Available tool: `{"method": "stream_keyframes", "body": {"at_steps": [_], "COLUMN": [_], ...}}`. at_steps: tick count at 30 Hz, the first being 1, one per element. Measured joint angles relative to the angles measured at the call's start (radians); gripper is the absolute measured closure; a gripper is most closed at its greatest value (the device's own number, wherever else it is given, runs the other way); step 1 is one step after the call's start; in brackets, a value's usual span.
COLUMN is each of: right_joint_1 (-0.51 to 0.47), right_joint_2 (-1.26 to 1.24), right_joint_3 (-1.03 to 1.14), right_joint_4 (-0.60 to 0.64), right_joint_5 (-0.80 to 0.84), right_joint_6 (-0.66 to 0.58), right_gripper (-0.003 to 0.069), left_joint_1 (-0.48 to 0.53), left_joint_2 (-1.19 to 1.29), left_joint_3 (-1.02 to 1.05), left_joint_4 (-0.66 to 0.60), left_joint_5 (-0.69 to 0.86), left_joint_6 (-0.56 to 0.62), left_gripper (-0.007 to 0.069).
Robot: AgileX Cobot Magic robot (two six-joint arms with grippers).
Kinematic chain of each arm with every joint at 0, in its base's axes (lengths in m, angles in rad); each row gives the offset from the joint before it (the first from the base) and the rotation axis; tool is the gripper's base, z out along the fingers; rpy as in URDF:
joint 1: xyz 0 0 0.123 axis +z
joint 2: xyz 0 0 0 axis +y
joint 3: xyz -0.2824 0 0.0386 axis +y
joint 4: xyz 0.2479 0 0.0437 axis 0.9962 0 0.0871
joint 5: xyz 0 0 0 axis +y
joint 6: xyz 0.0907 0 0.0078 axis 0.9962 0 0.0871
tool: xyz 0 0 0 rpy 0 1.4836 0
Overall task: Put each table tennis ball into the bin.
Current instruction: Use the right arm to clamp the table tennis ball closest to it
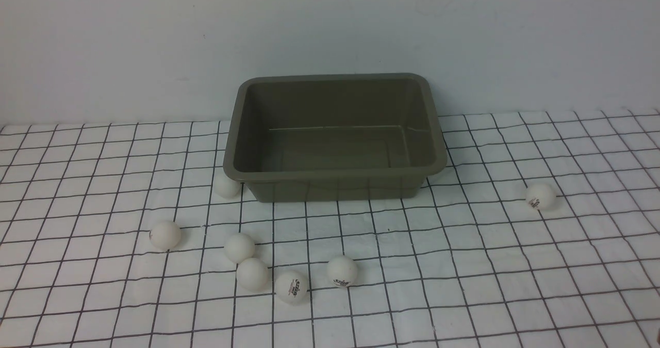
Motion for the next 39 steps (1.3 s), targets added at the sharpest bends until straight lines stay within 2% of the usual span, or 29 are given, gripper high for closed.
{"method": "stream_keyframes", "body": {"at_steps": [13, 18, 25, 29, 30, 32, 34, 37, 39], "right_joint_1": [0.0, 0.0, 0.0, 0.0, 0.0, 0.0, 0.0, 0.0, 0.0], "right_joint_2": [0.0, 0.0, 0.0, 0.0, 0.0, 0.0, 0.0, 0.0, 0.0], "right_joint_3": [0.0, 0.007, 0.007, 0.007, 0.007, 0.007, 0.007, 0.007, 0.007], "right_joint_4": [-0.028, -0.045, 0.243, 0.506, 0.52, 0.702, 0.821, 0.935, 1.003], "right_joint_5": [-0.007, -0.114, -0.28, -0.336, -0.338, -0.362, -0.393, -0.427, -0.454], "right_joint_6": [-0.024, -0.012, 0.14, 0.208, 0.208, 0.221, 0.221, 0.221, 0.221], "right_gripper": [0.0676, 0.0676, 0.0676, 0.0676, 0.0676, 0.0676, 0.0676, 0.0676, 0.0676], "left_joint_1": [0.0, 0.0, 0.0, 0.0, 0.0, 0.0, 0.0, 0.0, 0.0], "left_joint_2": [0.0, 0.0, 0.0, 0.0, 0.0, 0.0, 0.0, 0.0, 0.0], "left_joint_3": [0.0, 0.0, 0.0, 0.0, 0.0, 0.0, 0.0, 0.0, 0.0], "left_joint_4": [0.0, 0.0, 0.0, 0.0, 0.0, -0.022, -0.121, -0.34, -0.431], "left_joint_5": [0.0, 0.0, 0.0, 0.0, 0.0, -0.002, -0.03, -0.094, -0.128], "left_joint_6": [0.0, 0.0, 0.0, 0.0, 0.0, -0.02, -0.088, -0.222, -0.259], "left_gripper": [0.0629, 0.0629, 0.0629, 0.0629, 0.0629, 0.0629, 0.0629, 0.0629, 0.0629]}}
